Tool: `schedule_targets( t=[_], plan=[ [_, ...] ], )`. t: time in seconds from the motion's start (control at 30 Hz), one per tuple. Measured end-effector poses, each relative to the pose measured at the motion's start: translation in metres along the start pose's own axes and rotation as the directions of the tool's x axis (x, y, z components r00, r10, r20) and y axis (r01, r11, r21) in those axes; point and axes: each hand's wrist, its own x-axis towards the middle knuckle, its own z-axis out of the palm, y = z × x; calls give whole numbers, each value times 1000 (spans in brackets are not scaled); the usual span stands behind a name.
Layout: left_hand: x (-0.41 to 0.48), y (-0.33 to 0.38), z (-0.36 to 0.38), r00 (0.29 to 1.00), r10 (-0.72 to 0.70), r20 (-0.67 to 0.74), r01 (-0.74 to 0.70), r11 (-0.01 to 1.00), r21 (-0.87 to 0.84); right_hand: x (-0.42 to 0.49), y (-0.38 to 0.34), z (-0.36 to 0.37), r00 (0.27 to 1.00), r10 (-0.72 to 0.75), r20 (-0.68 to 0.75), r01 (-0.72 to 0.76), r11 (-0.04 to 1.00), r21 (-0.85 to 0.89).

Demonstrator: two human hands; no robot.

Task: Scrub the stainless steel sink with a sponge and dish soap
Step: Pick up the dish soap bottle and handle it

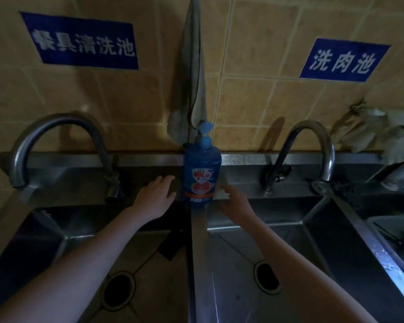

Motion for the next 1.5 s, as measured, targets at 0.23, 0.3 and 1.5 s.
schedule_targets(
  t=[0.23, 0.3, 1.5],
  plan=[
    [49, 7, 19, 989, -10, 145, 74, 895, -440, 43, 17, 12, 1000, -13, 12, 10, 975, 222],
    [61, 14, 22, 994, 21, 109, 40, 847, -530, 58, 16, 17, 999, -50, 15, 43, 953, 301],
    [13, 10, -26, 982, -66, -177, -98, 620, -778, 44, -39, 27, 940, -332, 84, 243, 819, 520]
  ],
)
